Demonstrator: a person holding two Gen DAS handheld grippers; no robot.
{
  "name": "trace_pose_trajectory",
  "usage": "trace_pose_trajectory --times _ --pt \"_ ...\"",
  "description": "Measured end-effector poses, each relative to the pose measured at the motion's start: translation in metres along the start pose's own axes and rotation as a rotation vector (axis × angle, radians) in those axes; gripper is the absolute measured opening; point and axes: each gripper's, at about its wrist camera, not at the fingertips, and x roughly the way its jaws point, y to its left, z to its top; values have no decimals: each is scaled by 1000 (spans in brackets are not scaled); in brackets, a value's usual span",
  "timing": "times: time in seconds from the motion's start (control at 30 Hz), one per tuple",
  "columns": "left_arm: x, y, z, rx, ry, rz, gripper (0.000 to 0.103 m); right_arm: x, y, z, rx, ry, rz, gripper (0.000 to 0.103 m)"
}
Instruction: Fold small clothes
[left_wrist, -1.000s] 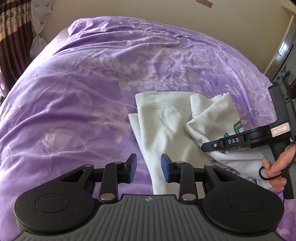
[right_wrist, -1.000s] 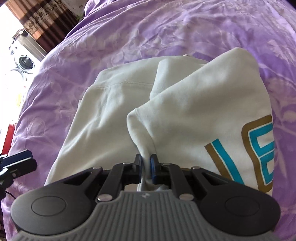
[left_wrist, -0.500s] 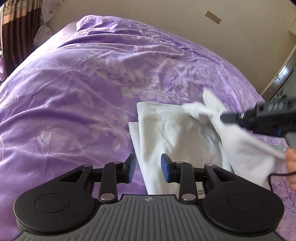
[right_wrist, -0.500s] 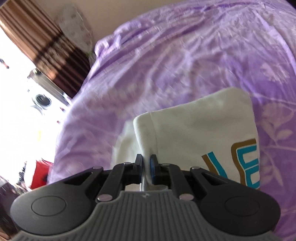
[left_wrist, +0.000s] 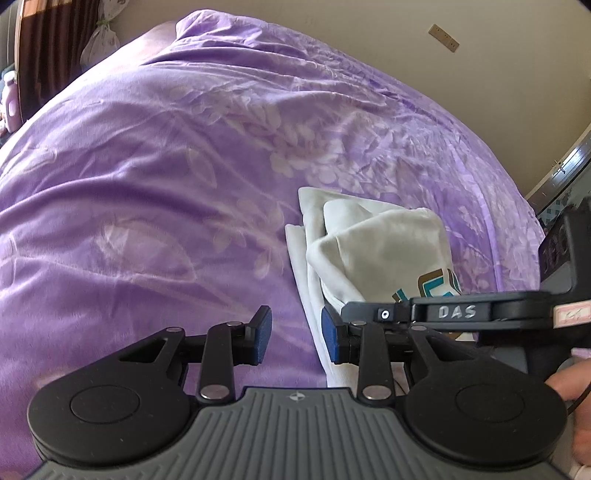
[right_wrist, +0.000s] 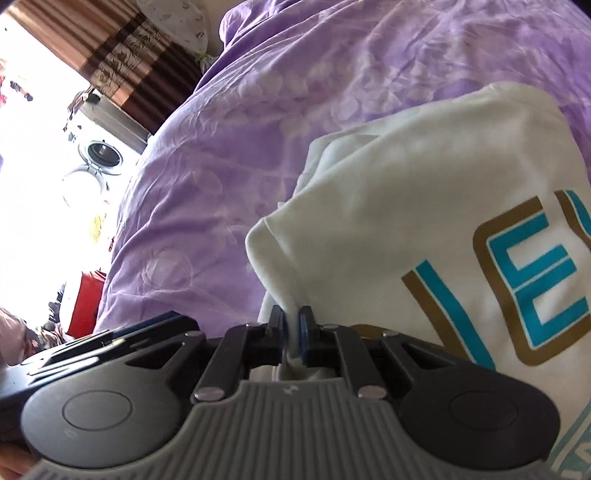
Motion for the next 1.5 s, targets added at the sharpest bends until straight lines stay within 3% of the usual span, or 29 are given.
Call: trace_pose_trajectory --times 0.1,0.13,0.17,0.27,0.4,0.47,0.53,0.63,0.73,0.87,1.03,1.1,1.17,1.3,1.4,1.43,1.5 --pt "-9 -3 0 -1 -6 -17 36 -9 9 3 -41 8 0 23" --pt "-15 -6 0 1 -12 -21 36 -17 14 3 -66 0 1 35" --pt "-20 -10 0 3 -16 -24 36 -24 16 1 -83 -10 0 39" --pt "-37 -20 -4 0 -17 -48 37 -56 25 -2 -135 -57 6 42" --pt "-51 -28 -15 -56 7 -114 50 -107 16 -10 -165 -135 1 46" --pt "-52 -32 -23 -89 42 -162 51 -132 4 -19 -169 -165 -17 50" --pt "-48 -39 -33 -105 90 -201 59 -154 -14 -31 -176 -185 -51 54" --pt "-36 -49 -49 -98 139 -170 62 -180 -44 -54 -184 -197 -108 54" --pt "-22 -48 -60 -126 180 -131 64 -197 -74 -82 -185 -197 -143 58" --pt "-6 -39 -69 -232 220 -206 69 -201 -104 -124 -227 -200 -195 60" --pt "16 -37 -78 -280 295 -212 68 -188 -117 -165 -345 -219 -260 61" --pt "14 -39 -79 -258 287 -227 39 -177 -115 -171 -395 -201 -281 61" --pt "7 -47 -74 -213 255 -237 25 -165 -113 -175 -433 -180 -281 61" --pt "-26 -87 -46 -5 128 -190 20 -145 -117 -172 -405 -168 -253 60" --pt "-53 -121 -25 144 40 -170 19 -131 -119 -166 -369 -168 -246 37" --pt "-62 -132 -20 201 26 -164 19 -128 -121 -164 -352 -172 -254 25" --pt "-66 -139 -18 259 40 -136 18 -130 -122 -163 -327 -186 -229 20"
